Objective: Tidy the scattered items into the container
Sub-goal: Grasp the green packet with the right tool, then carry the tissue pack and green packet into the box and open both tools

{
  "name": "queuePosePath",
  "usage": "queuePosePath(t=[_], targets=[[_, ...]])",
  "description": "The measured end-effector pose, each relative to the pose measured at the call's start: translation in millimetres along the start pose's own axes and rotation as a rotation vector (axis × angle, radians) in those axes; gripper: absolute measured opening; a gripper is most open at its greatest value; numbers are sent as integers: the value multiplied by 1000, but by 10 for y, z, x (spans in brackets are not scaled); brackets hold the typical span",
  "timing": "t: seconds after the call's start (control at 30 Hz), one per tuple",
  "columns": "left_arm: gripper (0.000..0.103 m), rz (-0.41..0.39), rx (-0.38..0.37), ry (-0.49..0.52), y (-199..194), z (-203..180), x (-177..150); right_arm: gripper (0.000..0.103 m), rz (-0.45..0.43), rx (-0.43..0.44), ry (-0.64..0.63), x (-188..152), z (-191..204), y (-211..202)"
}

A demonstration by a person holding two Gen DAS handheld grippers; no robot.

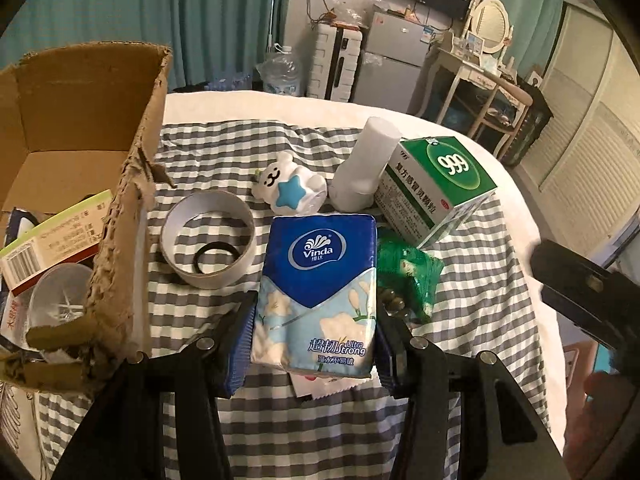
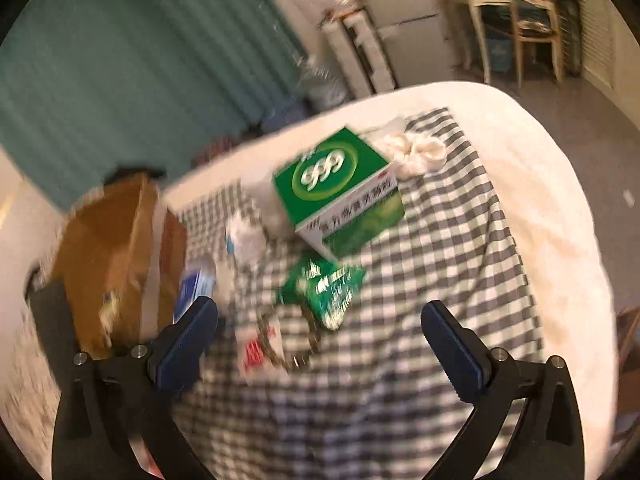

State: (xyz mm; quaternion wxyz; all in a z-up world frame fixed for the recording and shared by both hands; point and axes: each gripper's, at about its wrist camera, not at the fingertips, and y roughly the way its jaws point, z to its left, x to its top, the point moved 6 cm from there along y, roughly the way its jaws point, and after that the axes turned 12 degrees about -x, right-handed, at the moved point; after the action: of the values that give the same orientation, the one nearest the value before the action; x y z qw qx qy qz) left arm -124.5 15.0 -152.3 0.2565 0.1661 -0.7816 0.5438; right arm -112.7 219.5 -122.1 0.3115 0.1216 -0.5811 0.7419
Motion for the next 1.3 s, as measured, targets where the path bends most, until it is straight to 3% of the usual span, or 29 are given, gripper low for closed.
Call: queuePosePath(t=[0.17,0.27,0.33,0.4,0.53,0.63,0.7,1.03,1.3], targets=[[52,50,76,-43,253,170,-102,102,13,-94,-77,-2,145,411],[52,64,69,-123,373,318,-115,98,8,-171,-159,-6,273,669],[52,57,79,-116,411,307,-91,88,2,-217,-200,2,336,850],[52,48,91,-93,436,272,-62,59,23,-233,-237,-30,384,1016],[52,42,87,-96,471,289,-23,56,4,-222,-235,-61,388,1100],[52,39,94,-93,452,294,-16,41,15,-168,-197,-46,307,978],[52,34,96,-86,421,284,-14,38,11,-161,-210,-50,259,834],[52,-17,47,-33,3,-41,1,35,-67,-162,-176,-69,-29,-80],[52,-144,-1,-11,-686,-151,250,35,-159,-137,-188,112,232,-800]])
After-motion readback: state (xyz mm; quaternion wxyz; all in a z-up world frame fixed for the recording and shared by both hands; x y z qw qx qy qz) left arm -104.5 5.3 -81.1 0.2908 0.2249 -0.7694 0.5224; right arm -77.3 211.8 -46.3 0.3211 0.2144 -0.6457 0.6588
